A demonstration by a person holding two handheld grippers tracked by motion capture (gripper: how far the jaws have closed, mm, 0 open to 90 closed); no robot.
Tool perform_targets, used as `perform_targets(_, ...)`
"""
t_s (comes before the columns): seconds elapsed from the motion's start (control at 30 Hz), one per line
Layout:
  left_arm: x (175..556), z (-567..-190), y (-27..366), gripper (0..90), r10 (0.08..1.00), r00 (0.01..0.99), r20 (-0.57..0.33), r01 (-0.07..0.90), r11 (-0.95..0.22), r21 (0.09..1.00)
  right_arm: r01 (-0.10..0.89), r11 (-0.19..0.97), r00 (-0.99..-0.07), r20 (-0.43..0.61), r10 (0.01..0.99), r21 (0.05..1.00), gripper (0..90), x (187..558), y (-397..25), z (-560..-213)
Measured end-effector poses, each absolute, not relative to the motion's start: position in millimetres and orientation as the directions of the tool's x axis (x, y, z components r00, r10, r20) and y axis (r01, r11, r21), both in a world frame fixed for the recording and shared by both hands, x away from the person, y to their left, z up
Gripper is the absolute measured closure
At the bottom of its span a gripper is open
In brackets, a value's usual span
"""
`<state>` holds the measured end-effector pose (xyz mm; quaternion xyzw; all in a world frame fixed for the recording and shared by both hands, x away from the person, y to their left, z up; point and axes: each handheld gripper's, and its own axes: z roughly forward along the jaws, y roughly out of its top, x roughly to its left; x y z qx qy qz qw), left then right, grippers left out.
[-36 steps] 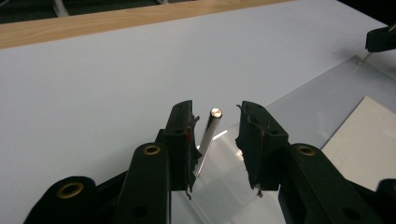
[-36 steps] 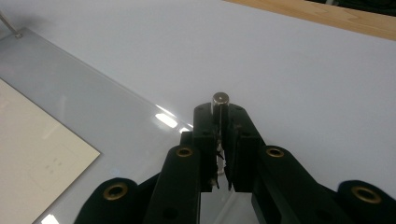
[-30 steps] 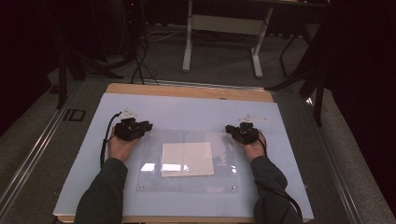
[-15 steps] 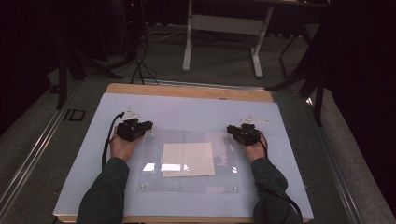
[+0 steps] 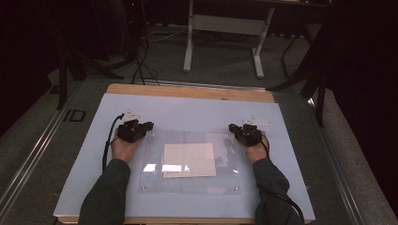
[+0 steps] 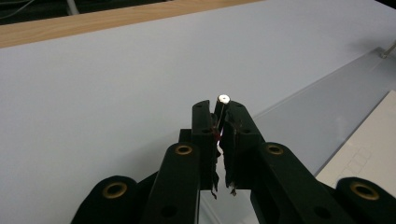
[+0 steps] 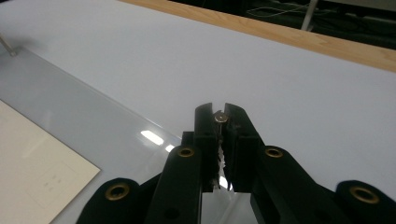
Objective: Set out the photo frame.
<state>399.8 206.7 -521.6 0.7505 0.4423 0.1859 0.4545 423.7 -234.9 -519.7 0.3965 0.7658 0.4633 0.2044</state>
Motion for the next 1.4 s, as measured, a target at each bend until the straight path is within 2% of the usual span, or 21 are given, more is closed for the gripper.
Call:
perform_targets(0.43,401.4,-518.8,204.5,82.2,0.832,0.544,-0.110,0.472,-0.196,0.860,0.427,0.262,-0.599,0.053,0.799,0.866,85.1,424.3,-234.2,-518.7)
perform_targets(0.6,402.4,-518.3,202.6,84.6,0.837,0.538,-0.096,0.478,-0.210,0.853,0.434,0.264,-0.599,0.057,0.799,0.861,85.2,425.0,-234.2,-518.0)
perform_targets(0.83,407.6,-518.7,205.5,84.5,0.833,0.532,-0.153,0.512,-0.173,0.841,0.458,0.271,-0.601,0.070,0.796,0.847,85.3,428.5,-234.0,-515.4)
perform_targets(1.4,431.6,-515.3,205.5,85.5,0.841,0.478,-0.255,0.613,-0.111,0.782,0.577,0.216,-0.566,0.194,0.801,0.788,85.6,452.0,-235.4,-509.5)
